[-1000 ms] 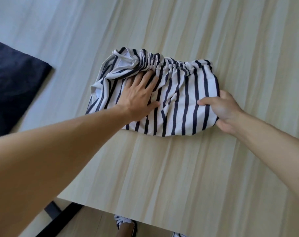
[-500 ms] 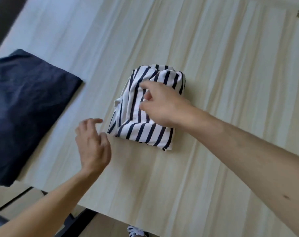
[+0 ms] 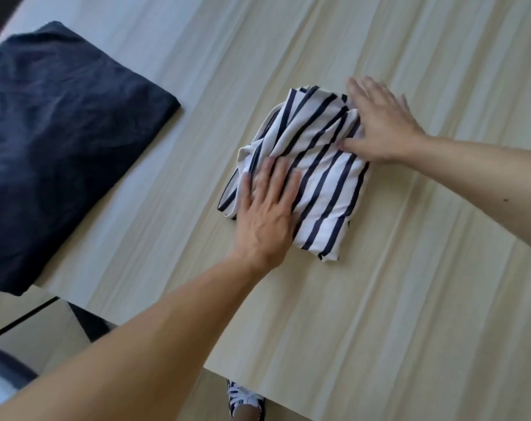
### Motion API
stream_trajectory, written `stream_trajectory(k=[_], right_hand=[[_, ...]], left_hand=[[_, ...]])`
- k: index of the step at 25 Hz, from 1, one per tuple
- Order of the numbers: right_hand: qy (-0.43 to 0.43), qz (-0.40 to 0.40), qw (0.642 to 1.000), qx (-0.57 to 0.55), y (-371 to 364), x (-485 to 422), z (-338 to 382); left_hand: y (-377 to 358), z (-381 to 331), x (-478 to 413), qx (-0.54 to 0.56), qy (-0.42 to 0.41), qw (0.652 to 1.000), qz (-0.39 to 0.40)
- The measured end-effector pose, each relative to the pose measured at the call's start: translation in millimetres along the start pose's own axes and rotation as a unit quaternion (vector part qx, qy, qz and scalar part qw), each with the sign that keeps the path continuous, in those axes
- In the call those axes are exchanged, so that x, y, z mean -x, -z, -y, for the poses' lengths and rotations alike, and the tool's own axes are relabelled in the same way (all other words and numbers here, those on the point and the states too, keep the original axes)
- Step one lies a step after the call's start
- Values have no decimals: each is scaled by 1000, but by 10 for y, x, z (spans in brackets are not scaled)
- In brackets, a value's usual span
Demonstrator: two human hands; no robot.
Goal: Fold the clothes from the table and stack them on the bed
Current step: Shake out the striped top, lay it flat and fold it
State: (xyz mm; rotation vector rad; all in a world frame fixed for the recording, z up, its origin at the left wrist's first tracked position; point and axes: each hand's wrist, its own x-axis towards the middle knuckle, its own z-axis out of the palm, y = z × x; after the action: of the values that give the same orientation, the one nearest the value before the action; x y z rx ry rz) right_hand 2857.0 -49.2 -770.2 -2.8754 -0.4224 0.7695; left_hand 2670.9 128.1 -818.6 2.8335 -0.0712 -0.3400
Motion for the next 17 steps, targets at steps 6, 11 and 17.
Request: stream_trajectory(k=[6,11,17], right_hand=[[-58,63,972,-217,122,8,291],[-126,201,919,-316,253,245,517],[-10,307,832,-461,855,554,1703]], left_hand=[[478,-490,580,609,516,602,-32],[492,-375,395,770,526,361,-24],[1206,487,537,793,417,441,-41]])
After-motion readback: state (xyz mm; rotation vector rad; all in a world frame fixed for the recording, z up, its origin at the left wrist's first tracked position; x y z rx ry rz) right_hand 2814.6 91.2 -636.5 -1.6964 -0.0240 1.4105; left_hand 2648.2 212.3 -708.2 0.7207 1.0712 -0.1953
